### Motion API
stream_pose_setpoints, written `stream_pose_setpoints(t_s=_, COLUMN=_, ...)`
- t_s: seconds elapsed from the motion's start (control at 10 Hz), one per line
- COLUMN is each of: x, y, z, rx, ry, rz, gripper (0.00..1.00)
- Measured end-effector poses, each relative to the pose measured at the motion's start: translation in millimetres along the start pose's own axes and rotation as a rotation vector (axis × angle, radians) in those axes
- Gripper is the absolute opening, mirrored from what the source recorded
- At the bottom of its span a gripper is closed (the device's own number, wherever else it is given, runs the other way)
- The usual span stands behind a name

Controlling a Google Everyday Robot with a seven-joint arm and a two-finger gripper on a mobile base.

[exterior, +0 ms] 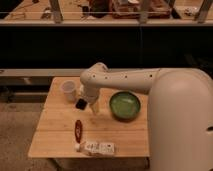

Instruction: Place the pepper in the ceramic cup

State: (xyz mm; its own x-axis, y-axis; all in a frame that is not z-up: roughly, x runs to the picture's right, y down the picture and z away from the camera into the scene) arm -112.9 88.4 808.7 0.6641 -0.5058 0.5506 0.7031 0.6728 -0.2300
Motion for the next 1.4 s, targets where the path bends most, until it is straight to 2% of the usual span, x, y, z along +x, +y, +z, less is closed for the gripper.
stream_pose_setpoints(t_s=0.1, x=-15.9, y=-5.8, z=11.4, rx=0.01, ry=0.0, rz=0.013, gripper=0.8)
stream_pose_setpoints(t_s=0.3, x=-28.3, y=-10.8, z=18.2, rx=0.019, ry=0.003, rz=0.02, gripper=0.8)
stream_pose_setpoints(t_s=0.6, x=-33.3, y=-11.8, z=28.9, rx=0.03, ry=0.011, rz=0.033, gripper=0.8)
stream_pose_setpoints(t_s=1.4, x=-33.0, y=-11.9, z=28.6, rx=0.03, ry=0.012, rz=0.032, gripper=0.8)
